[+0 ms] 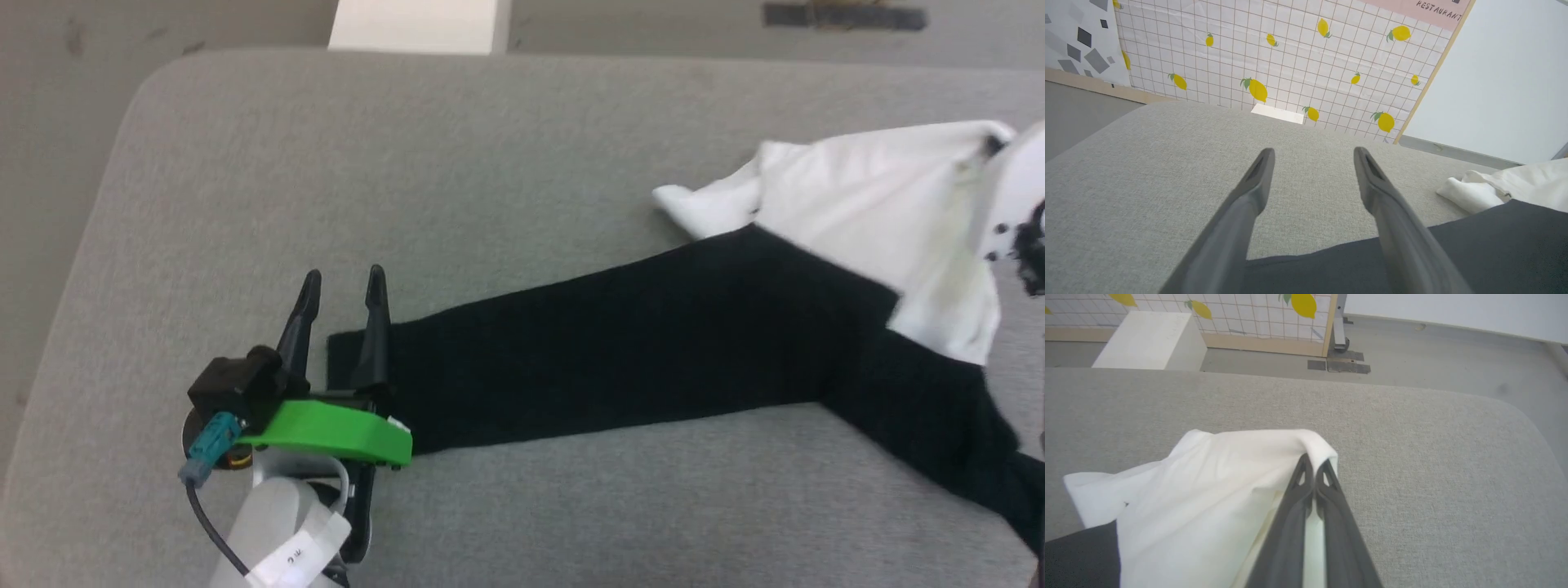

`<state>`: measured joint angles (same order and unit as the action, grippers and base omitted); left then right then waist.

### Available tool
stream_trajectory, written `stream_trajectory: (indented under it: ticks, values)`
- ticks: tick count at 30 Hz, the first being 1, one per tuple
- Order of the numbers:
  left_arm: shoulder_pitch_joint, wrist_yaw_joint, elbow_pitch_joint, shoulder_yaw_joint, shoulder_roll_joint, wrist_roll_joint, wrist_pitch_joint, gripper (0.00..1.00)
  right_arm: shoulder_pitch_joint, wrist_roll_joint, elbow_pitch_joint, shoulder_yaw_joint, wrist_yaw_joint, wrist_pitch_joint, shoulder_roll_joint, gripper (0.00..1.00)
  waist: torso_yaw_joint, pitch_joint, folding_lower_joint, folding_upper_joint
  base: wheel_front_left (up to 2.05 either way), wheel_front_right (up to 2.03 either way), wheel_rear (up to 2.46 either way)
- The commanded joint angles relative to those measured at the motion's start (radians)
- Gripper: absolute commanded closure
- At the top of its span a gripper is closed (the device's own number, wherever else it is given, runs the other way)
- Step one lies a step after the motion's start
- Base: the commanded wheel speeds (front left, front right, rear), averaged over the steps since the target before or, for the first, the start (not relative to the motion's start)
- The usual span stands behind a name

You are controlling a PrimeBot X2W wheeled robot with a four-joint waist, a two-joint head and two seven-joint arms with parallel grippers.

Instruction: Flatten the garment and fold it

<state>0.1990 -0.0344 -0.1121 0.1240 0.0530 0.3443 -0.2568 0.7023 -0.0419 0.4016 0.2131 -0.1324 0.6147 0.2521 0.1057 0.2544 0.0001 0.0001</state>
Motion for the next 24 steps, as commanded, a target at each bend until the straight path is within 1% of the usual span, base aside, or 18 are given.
stream_trajectory:
  ticks: [1, 2, 5, 6, 8, 11, 16, 20, 24]
  values:
    - [0.021, -0.004, 0.005, 0.001, -0.002, 0.002, -0.005, 0.0, 0.032, 0.033, 0.027, 0.034, 0.002, -0.029, -0.009, 0.95, 0.084, 0.09, -0.0001, -0.0001, 0.0, 0.0, 0.0]
    - [0.026, -0.004, 0.006, 0.002, -0.002, 0.003, -0.005, 0.0, 0.044, 0.059, 0.054, 0.065, 0.002, -0.045, -0.013, 0.0, 0.092, 0.098, -0.0001, -0.0001, 0.0, 0.0, 0.0]
    - [0.033, 0.0, 0.009, 0.002, -0.002, 0.01, -0.005, 0.0, 0.066, 0.106, 0.087, 0.13, 0.002, -0.118, -0.038, 0.0, 0.1, 0.104, -0.0001, -0.0001, 0.0, 0.0, 0.0]
    - [0.028, 0.007, 0.007, 0.0, -0.003, 0.013, -0.005, 0.0, 0.048, 0.137, 0.083, 0.146, 0.002, -0.219, -0.057, 0.0, 0.094, 0.088, -0.0001, -0.0001, 0.0, 0.0, 0.0]
    - [0.021, 0.009, 0.003, -0.005, -0.003, 0.011, -0.005, 0.0, 0.016, 0.122, 0.055, 0.14, 0.002, -0.285, -0.083, 0.0, 0.081, 0.068, -0.0001, -0.0001, 0.0, 0.0, 0.0]
    - [0.007, 0.006, -0.004, -0.008, -0.003, 0.006, -0.005, 0.0, -0.062, 0.068, -0.025, 0.103, 0.002, -0.388, -0.123, 0.0, 0.054, 0.031, -0.0001, -0.0001, 0.0, 0.0, 0.0]
    - [-0.022, -0.001, -0.012, -0.02, -0.003, -0.012, -0.005, 0.0, -0.285, 0.005, -0.218, -0.031, 0.002, -0.532, -0.163, 0.0, -0.022, -0.045, -0.0001, -0.0001, 0.0, 0.0, 0.0]
    - [-0.038, -0.01, -0.017, -0.015, -0.003, -0.02, -0.005, 0.0, -0.458, -0.006, -0.338, -0.096, 0.002, -0.616, -0.185, 0.0, -0.078, -0.088, -0.0001, -0.0001, 0.0, 0.0, 0.0]
    - [-0.046, -0.018, -0.024, 0.014, -0.003, -0.023, -0.004, 0.0, -0.59, 0.005, -0.395, -0.12, 0.002, -0.679, -0.197, 0.0, -0.136, -0.115, -0.0001, -0.0001, 0.0, 0.0, 0.0]
